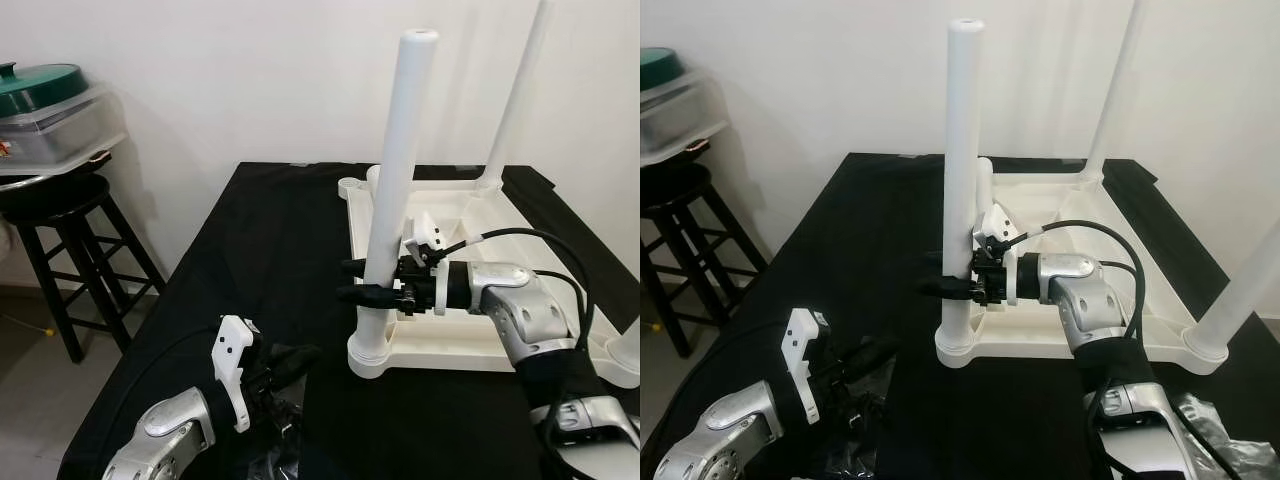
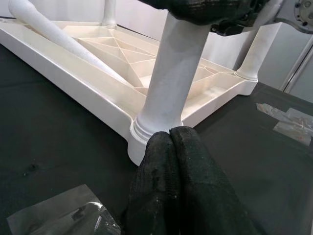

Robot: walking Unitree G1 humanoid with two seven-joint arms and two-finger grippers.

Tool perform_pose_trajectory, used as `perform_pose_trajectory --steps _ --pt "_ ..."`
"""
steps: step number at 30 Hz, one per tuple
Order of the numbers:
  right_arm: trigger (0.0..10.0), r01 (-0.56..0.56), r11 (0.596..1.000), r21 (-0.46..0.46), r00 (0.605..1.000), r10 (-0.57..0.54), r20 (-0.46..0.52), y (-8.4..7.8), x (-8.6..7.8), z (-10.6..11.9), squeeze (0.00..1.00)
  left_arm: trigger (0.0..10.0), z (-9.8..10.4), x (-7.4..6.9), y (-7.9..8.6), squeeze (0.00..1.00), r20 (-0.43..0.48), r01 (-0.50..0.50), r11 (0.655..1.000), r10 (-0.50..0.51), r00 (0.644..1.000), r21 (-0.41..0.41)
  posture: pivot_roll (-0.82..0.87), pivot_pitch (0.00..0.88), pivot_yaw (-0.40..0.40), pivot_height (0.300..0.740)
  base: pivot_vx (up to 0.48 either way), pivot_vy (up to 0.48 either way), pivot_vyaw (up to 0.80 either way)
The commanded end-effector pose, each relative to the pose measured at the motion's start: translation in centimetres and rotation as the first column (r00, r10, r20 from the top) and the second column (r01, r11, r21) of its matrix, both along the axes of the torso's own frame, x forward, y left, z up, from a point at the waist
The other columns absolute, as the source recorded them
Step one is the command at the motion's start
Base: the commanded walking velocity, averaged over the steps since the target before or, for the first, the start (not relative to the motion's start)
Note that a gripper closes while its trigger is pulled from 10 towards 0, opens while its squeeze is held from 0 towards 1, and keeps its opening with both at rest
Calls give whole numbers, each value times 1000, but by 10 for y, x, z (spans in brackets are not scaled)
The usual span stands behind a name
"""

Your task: Building children table

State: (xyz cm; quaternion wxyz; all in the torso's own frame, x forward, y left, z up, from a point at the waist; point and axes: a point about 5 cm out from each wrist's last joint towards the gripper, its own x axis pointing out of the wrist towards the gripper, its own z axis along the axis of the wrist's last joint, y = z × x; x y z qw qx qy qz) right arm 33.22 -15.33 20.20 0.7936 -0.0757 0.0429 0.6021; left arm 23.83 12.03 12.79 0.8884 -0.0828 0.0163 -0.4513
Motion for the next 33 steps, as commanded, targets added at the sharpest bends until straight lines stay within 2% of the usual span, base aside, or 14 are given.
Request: perform_pose_trajectory --steps 1,6,7,8,9,11,18,19,22,23,30,31,32,33 --pt "0 12 999 -47 1000 -13 -27 -4 -7 -14 0 10000 2 -2 -2 0 5 2 1000 -2 1000 8 -63 0 -11 740 0 0 0" --pt "0 249 965 -86 968 -249 5 -4 -15 -25 0 10000 4 -3 -2 0 8 -1 1000 1 1000 1 -85 0 -32 740 0 0 0" --pt "0 619 784 40 785 -619 -4 14 -11 -29 0 10000 4 -3 -2 0 9 0 1000 0 1000 -1 -99 0 -36 740 0 0 0" --pt "0 619 784 40 785 -619 -4 14 -11 -29 0 10000 4 -3 -2 0 9 0 1000 0 1000 -1 -99 0 -36 740 0 0 0" --pt "0 736 677 -4 672 -731 -123 41 -35 -52 0 10000 5 -2 -1 0 9 1 1000 -1 1000 -3 -106 3 -27 740 0 0 0" --pt "0 794 606 -49 587 -784 -200 57 -54 -63 0 10000 6 -1 -1 0 10 2 1000 -2 1000 -4 -105 12 -17 740 0 0 0" --pt "0 738 672 -61 665 -740 -100 61 -42 -60 0 10000 5 4 -7 0 15 -8 1000 9 1000 -10 -114 0 -34 740 0 0 0" --pt "10000 733 677 -63 671 -735 -96 62 -43 -60 0 10000 5 5 -7 0 16 -16 1000 17 1000 -14 -114 0 -34 740 0 0 0" --pt "10000 755 651 -80 644 -759 -93 62 -46 -58 0 10000 5 6 -6 0 21 -31 999 31 999 -16 -117 0 -38 740 0 0 0" --pt "10000 724 688 -44 677 -722 -142 66 -48 -52 1000 10000 5 7 -7 0 21 -26 999 27 999 -19 -121 0 -38 740 0 0 0" --pt "10000 308 936 171 951 -301 -65 64 -44 -9 1000 10000 4 8 -10 0 17 -19 1000 19 1000 -19 -122 0 -27 740 0 0 0" --pt "10000 267 951 156 964 -264 -39 59 -42 -7 353 10000 4 8 -10 0 17 -18 1000 18 1000 -19 -121 0 -28 740 0 0 0" --pt "10000 267 951 156 964 -264 -39 59 -42 -7 353 10000 4 8 -10 0 17 -18 1000 18 1000 -19 -121 0 -28 740 0 0 0" --pt "10000 205 971 127 979 -205 -8 51 -38 -4 0 10000 4 8 -10 0 16 -17 1000 17 1000 -19 -120 0 -28 740 0 0 0"
